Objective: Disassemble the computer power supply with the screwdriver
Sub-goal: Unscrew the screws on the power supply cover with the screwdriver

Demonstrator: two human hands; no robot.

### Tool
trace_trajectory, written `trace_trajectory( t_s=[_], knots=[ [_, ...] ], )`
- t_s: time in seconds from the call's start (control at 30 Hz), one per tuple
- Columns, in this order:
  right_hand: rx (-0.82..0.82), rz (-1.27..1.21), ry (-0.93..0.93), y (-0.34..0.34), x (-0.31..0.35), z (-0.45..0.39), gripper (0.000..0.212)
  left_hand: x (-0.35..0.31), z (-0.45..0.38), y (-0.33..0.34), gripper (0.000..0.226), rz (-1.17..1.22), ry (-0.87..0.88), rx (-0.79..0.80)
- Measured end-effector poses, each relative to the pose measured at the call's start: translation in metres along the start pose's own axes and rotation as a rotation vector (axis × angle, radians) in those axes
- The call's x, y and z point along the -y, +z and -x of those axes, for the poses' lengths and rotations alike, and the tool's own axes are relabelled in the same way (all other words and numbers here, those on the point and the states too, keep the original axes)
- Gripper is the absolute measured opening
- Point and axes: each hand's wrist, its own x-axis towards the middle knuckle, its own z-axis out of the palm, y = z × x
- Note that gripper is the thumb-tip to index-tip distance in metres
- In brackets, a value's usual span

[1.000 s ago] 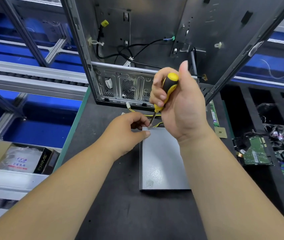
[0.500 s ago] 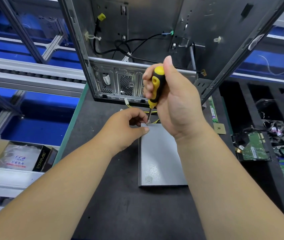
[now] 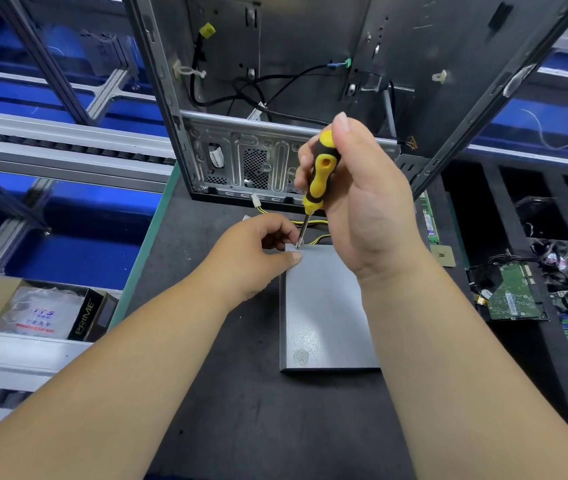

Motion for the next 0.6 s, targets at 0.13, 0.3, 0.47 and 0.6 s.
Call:
trace_trajectory(
  t_s=[0.13, 0.3, 0.47, 0.6],
  knots=[
    [-0.021, -0.023, 0.02, 0.0021, 0.0038, -0.0028, 0.036, -0.001, 0.0001, 0.0002, 0.02, 0.001, 0.0, -0.001],
    [0.011, -0.1, -0.004, 0.0059, 0.0017, -0.0017, 0.05, 0.001, -0.0004, 0.0011, 0.024, 0.03, 0.007, 0.003],
    [-0.016, -0.023, -0.008, 0.0011, 0.0015, 0.0018, 0.026, 0.0028, -0.0021, 0.0016, 0.024, 0.022, 0.004, -0.001],
    [-0.025, -0.01, -0.009, -0.0025, 0.0001, 0.0027, 0.03, 0.004, -0.0017, 0.0015, 0.023, 0.012, -0.008, -0.006]
  ],
)
